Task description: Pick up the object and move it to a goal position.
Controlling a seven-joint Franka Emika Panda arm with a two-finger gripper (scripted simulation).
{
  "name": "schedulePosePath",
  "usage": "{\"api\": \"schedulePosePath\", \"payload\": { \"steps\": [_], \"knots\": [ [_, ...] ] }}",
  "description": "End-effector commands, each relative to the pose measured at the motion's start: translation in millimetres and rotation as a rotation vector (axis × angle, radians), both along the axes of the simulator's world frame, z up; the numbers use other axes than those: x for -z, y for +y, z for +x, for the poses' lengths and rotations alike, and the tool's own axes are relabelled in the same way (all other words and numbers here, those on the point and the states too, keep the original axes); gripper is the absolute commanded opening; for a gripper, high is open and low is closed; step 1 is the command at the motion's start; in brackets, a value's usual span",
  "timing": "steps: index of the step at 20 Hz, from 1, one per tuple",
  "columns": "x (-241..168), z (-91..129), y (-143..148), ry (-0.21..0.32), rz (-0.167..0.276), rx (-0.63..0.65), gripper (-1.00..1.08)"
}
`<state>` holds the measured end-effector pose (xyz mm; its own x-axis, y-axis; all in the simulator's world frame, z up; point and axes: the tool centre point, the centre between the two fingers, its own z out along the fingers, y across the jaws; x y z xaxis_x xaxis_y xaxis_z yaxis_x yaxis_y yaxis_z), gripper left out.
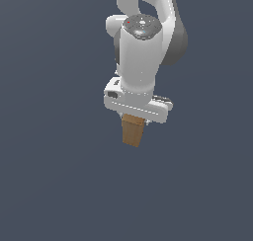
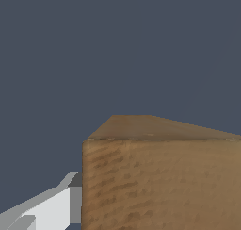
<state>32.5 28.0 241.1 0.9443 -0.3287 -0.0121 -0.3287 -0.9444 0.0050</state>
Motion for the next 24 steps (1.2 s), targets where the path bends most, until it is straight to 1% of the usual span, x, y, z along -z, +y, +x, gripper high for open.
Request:
{"api": "schedulePosePath", "payload": {
  "steps": [1, 16, 20, 24],
  "knots": [
    [-34.4, -7.3, 3.4, -0.012, 0.000, 0.000, -1.00],
    [-203.4, -58.8, 23.4, -0.013, 0.000, 0.000, -1.00],
    [-237.3, -67.9, 27.7, -0.013, 0.000, 0.000, -1.00],
    [-261.7, -74.0, 30.6, -0.013, 0.001, 0.000, -1.00]
  ]
}}
